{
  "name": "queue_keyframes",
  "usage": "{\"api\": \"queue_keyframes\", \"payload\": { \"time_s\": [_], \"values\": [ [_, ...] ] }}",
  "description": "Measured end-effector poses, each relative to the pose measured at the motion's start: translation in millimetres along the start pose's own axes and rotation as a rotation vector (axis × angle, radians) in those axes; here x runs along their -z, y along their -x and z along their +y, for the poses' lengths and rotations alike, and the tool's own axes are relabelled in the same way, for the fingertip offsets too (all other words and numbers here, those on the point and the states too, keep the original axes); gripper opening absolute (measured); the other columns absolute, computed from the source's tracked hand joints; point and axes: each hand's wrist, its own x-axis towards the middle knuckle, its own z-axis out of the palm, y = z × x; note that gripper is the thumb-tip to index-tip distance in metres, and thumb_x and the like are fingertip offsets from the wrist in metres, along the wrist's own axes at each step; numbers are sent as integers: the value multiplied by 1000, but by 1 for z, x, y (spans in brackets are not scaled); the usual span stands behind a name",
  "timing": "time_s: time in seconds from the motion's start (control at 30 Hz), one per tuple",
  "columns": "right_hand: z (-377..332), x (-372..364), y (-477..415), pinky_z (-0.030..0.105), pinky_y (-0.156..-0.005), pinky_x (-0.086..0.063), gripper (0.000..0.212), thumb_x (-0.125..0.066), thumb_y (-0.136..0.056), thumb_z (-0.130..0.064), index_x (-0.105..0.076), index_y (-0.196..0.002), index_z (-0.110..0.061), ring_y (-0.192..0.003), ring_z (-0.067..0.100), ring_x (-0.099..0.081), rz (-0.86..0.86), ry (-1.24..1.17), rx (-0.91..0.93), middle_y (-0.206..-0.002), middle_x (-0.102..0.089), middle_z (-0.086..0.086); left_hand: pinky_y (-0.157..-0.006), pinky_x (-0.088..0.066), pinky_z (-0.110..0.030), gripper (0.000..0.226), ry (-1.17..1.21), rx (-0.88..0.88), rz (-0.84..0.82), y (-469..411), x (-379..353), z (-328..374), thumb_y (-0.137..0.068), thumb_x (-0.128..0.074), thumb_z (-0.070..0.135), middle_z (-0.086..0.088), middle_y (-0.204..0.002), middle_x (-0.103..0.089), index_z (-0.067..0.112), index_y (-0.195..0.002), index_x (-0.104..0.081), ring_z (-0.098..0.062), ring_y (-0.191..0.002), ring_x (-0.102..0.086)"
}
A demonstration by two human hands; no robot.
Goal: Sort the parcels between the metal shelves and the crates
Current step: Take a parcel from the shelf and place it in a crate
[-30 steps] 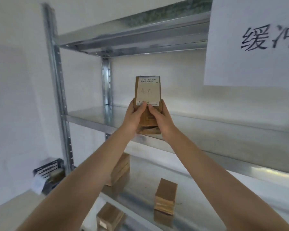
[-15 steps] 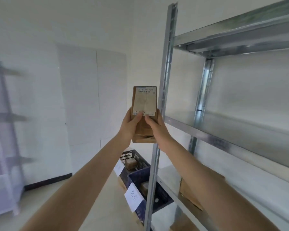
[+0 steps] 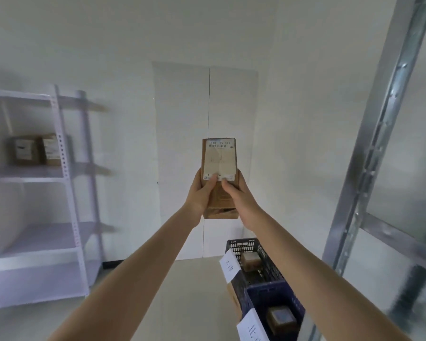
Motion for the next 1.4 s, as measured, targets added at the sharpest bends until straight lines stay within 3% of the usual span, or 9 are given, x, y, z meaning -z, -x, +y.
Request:
{"api": "queue_keyframes", "payload": {
  "time_s": [0.13, 0.4, 0.53, 0.67, 0.77, 0.97, 1.13, 1.27, 1.4],
  "values": [
    [31, 7, -58, 29, -90, -51, 48, -57, -101, -27, -40, -146, -29, -120, 16, -59, -14, -36, -18, -136, -58, -3, -67, -56, -17, 38, -19, 16, 28, -57, 6, -22, -103, -51, 21, 0, -121, -64, 19, -140, -44, -8, -96, -67],
    [105, 32, -164, 37, -101, -48, 48, -56, -101, -27, -39, -146, -28, -123, 19, -56, 34, -10, -76, -138, -55, -2, -67, -56, -17, 37, -63, 82, 2, -176, 18, -95, -103, -50, 22, -1, -123, -62, 19, -139, -44, -9, -98, -65],
    [141, 58, -209, 36, -99, -49, 50, -55, -101, -27, -37, -147, -30, -121, 17, -57, 107, -1, -144, -136, -57, -3, -68, -53, -15, 39, -104, 120, -79, -242, 13, -143, -103, -49, 29, 4, -125, -61, 24, -141, -42, -7, -102, -63],
    [179, 94, -245, 41, -104, -49, 50, -56, -101, -25, -37, -147, -29, -122, 19, -58, 247, 22, -188, -135, -59, -1, -61, -51, -9, 36, -86, 187, -182, -300, -6, -192, -104, -48, 22, 13, -112, -61, 25, -139, -42, 3, -91, -62],
    [207, 129, -257, 42, -102, -50, 48, -56, -101, -26, -38, -145, -30, -118, 19, -60, 360, 29, -261, -131, -60, -2, -60, -52, -10, 39, -58, 260, -275, -334, -33, -236, -103, -48, 22, 7, -118, -61, 23, -142, -41, 0, -92, -63],
    [277, 210, -267, 22, -79, -51, 46, -53, -102, -23, -37, -146, -28, -108, 11, -61, 541, 19, -381, -124, -60, -8, -93, -53, -36, 43, -68, 399, -442, -381, -97, -344, -103, -47, 25, -2, -136, -54, 22, -145, -36, -22, -120, -57],
    [353, 270, -264, 29, -91, -53, 45, -53, -102, -23, -37, -143, -30, -114, 17, -62, 668, -3, -498, -133, -59, -2, -89, -56, -35, 44, -95, 565, -528, -399, -138, -431, -103, -49, 26, -4, -138, -53, 26, -144, -34, -22, -119, -57],
    [393, 299, -253, 33, -93, -54, 41, -52, -103, -23, -37, -139, -35, -110, 17, -64, 746, -63, -607, -129, -60, -6, -63, -56, -17, 44, -103, 702, -625, -401, -159, -483, -103, -48, 22, -5, -135, -53, 23, -144, -33, -18, -109, -60],
    [433, 318, -236, 34, -91, -55, 46, -53, -103, -22, -36, -143, -35, -111, 20, -64, 857, -142, -699, -131, -60, -4, -66, -56, -18, 49, -137, 785, -719, -399, -176, -530, -102, -49, 17, -8, -137, -50, 19, -147, -30, -21, -115, -57]
  ]
}}
